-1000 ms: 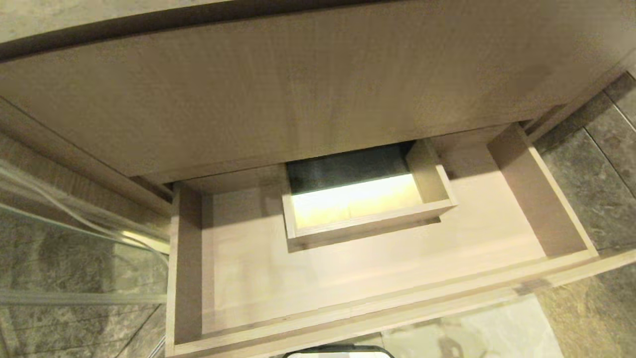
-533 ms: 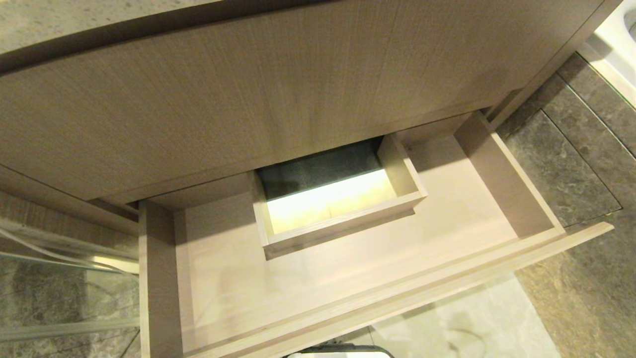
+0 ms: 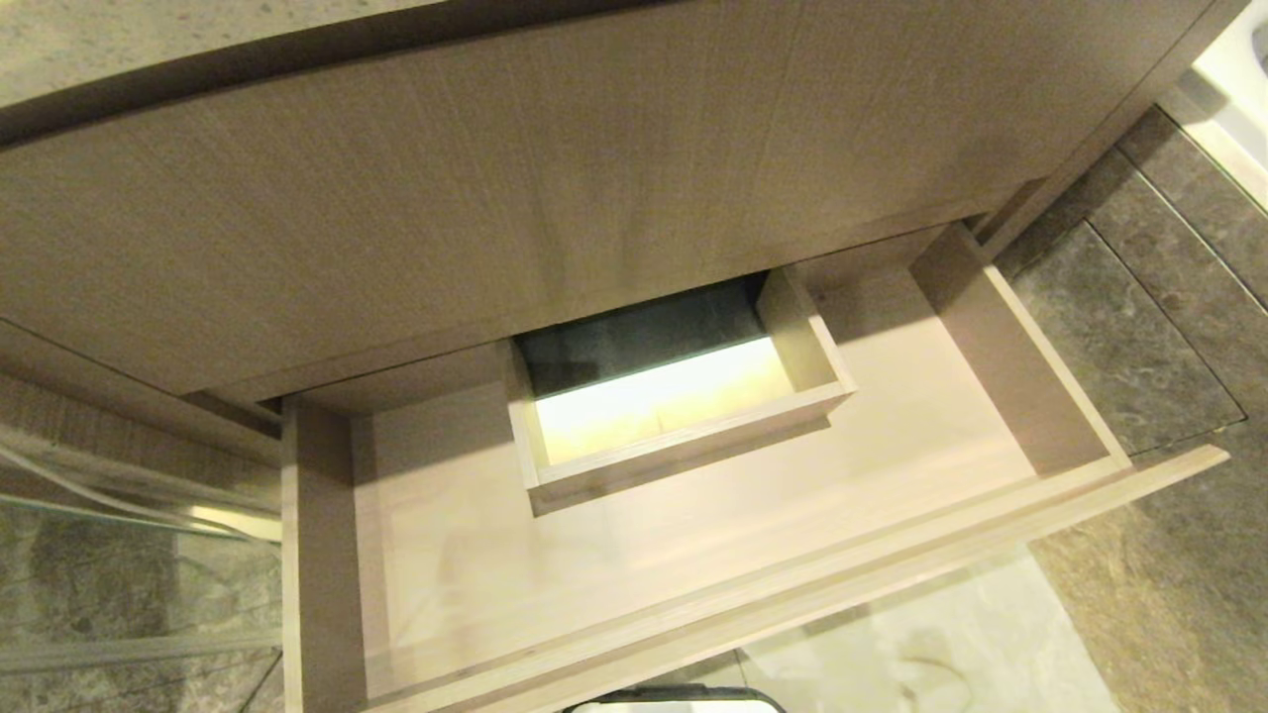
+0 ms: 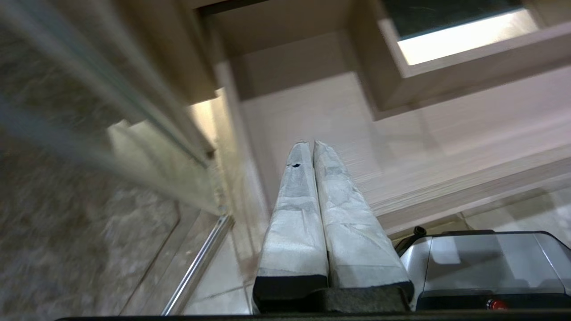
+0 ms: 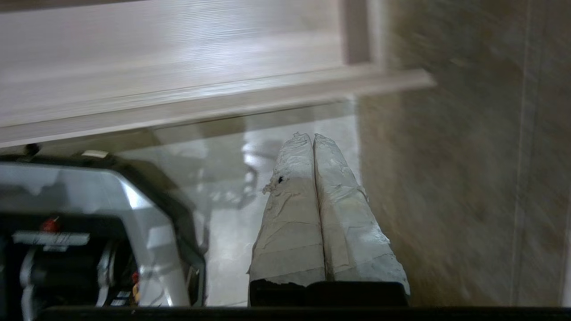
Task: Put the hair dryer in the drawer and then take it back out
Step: Pick up the hairdryer
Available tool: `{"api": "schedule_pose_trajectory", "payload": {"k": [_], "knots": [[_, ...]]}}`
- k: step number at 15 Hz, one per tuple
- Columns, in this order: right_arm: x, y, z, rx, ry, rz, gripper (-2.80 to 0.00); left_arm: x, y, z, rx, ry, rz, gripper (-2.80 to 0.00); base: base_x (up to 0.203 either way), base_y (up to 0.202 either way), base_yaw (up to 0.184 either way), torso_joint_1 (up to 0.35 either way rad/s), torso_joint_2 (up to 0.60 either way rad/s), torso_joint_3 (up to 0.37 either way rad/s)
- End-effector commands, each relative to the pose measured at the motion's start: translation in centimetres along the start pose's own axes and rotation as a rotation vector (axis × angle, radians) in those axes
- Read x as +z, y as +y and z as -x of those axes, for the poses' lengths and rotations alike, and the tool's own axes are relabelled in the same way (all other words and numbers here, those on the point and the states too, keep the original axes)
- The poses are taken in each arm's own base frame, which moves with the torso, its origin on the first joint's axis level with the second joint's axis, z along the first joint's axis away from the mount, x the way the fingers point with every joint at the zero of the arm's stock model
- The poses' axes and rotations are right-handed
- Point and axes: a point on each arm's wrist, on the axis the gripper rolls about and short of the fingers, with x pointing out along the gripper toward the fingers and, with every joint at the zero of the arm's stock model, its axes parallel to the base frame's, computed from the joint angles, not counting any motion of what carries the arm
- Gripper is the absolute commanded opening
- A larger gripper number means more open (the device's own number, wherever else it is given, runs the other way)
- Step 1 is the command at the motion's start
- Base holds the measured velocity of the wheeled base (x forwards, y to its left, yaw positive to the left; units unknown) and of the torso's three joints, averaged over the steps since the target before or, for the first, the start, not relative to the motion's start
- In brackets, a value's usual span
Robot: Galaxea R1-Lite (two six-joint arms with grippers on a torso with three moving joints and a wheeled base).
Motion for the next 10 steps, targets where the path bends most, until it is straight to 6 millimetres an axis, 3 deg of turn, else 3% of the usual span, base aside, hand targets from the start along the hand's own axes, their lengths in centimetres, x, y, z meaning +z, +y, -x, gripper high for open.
{"api": "schedule_pose_trajectory", "payload": {"k": [1, 7, 10], "knots": [[-0.17, 0.07, 0.11, 0.004, 0.003, 0.002, -2.8, -0.01, 0.0, 0.0, 0.001, 0.0, 0.0, -2.8, 0.004, 0.0, 0.095, 0.002, 0.0, 0.001], [-0.15, 0.06, 0.15, 0.004, 0.004, 0.002, -2.8, -0.01, 0.0, -0.01, 0.001, 0.001, 0.0, -2.8, 0.002, -0.011, 0.161, 0.001, 0.0, 0.001], [-0.13, 0.03, 0.23, 0.0, 0.003, 0.0, -2.8, -0.01, 0.0, -0.01, 0.0, 0.001, 0.0, -2.8, 0.001, -0.002, 0.043, 0.0, 0.0, 0.001]]}}
